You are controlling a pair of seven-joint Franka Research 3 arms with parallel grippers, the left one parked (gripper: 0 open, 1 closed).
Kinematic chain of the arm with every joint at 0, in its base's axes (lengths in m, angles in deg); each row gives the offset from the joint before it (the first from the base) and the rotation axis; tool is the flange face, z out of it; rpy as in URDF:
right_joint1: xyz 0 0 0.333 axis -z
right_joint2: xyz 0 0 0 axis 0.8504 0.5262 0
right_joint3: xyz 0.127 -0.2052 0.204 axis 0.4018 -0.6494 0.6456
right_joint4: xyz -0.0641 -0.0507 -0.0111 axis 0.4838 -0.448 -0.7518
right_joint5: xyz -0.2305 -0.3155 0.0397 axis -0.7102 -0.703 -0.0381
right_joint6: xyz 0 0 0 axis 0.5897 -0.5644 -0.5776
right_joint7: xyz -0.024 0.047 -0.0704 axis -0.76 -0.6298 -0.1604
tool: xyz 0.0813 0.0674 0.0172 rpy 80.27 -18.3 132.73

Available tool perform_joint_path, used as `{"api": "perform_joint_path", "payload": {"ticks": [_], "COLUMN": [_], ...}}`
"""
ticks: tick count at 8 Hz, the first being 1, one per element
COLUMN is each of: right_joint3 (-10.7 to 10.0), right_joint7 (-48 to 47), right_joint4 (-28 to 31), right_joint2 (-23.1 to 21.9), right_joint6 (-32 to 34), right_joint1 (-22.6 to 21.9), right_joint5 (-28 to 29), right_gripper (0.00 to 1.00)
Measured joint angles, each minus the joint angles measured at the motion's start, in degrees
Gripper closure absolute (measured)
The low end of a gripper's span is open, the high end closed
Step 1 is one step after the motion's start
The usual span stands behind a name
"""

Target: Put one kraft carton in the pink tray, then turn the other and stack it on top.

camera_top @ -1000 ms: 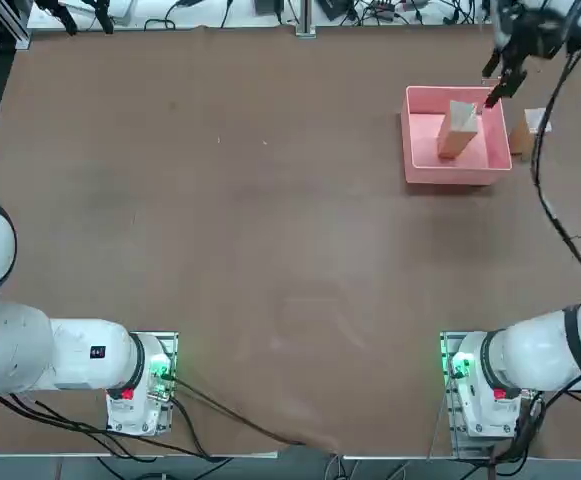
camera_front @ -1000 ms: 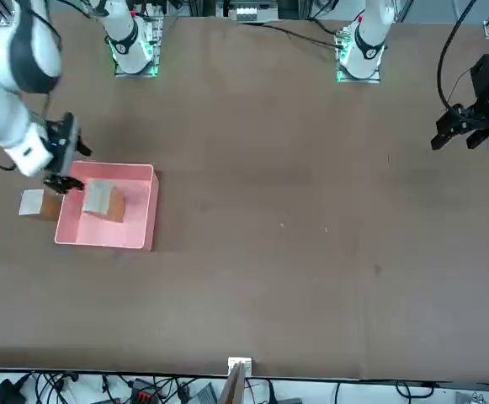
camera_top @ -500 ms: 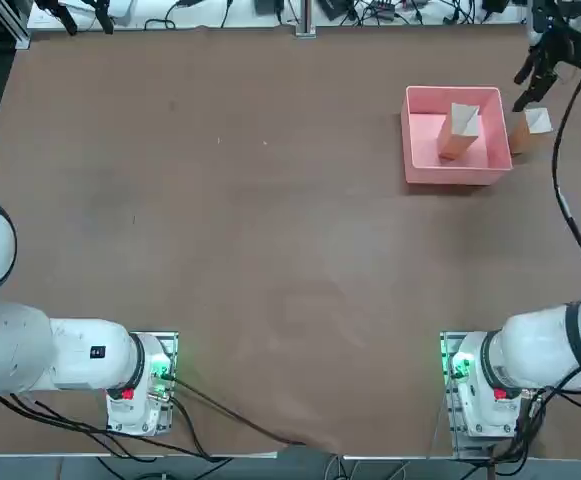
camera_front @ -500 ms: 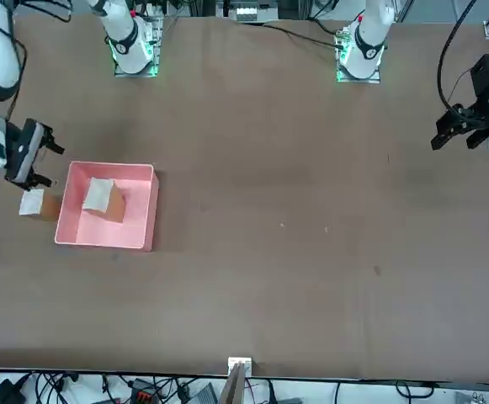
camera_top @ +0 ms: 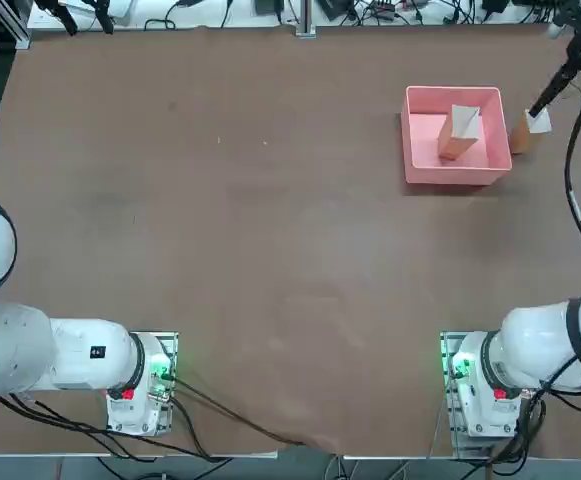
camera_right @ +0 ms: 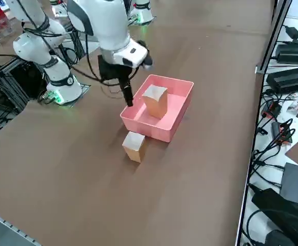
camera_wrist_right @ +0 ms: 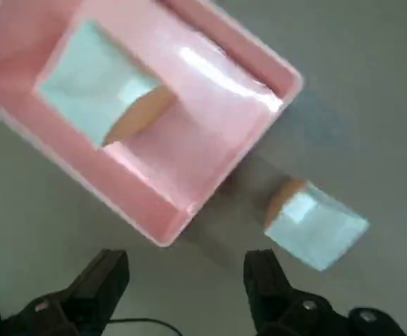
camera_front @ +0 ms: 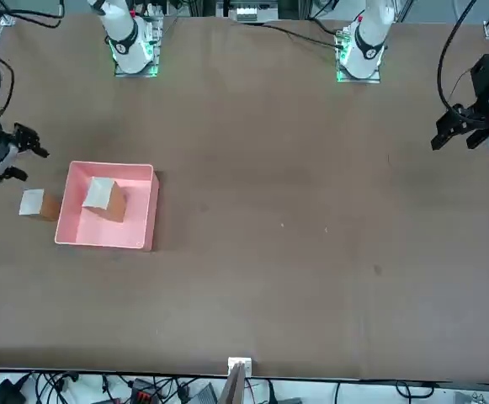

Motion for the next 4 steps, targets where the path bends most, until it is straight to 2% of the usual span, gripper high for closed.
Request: {"api": "perform_joint_path", "payload": {"ticks": [3,4], "right_joint3": [0.33,0.40], "right_joint7": [-25.53,-31.22], "right_joint4": [-0.17,-0.14], "right_joint2": [1.35,2.37], "right_joint6": [-4.66,-6.75], "right_joint1": [0.02,0.02], "right_joint5": [-3.49,-4.39], "right_gripper": [0.00,0.00]}}
